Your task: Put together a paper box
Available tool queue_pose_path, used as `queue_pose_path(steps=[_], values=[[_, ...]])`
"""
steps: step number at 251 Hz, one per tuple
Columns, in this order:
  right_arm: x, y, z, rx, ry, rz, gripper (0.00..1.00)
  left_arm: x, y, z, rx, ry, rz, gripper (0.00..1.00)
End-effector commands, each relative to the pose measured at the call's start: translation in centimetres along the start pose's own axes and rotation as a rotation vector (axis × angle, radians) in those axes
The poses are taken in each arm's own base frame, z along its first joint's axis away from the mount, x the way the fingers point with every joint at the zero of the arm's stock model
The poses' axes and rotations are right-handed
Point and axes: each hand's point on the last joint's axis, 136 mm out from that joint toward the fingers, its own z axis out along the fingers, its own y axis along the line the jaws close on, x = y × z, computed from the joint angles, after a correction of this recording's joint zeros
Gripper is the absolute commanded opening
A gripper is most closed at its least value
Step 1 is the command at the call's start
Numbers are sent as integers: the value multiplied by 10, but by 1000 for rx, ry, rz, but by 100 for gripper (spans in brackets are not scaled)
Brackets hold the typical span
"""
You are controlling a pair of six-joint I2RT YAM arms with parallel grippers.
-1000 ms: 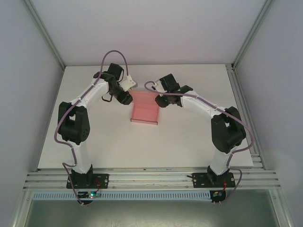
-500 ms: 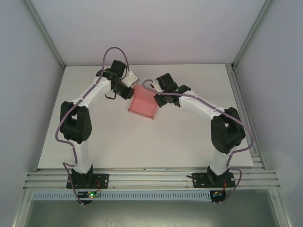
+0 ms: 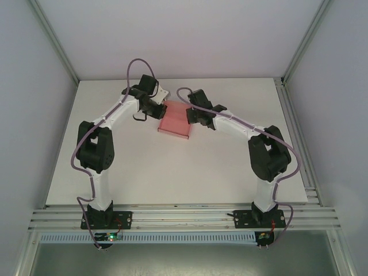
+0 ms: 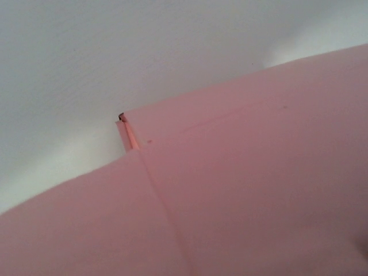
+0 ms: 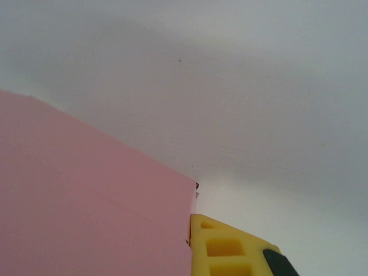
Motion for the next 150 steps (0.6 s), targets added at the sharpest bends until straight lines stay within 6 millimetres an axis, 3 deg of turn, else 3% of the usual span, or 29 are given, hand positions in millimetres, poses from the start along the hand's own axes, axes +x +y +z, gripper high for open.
queue_pose_path(steps=[1,63,128,150], values=[[-39,30,-6,-90,-133,195,1,1,-16,8,24,-5,3,0],[-39,47,0,-85,-98,261,4,6,-14,13,16,10,1,0],[-6,46,7,-59,-51,285,2,26,-11,21,7,33,-27,0],[-14,46,3,-51,-51,302,3,28,-12,21,11,36,-31,0]])
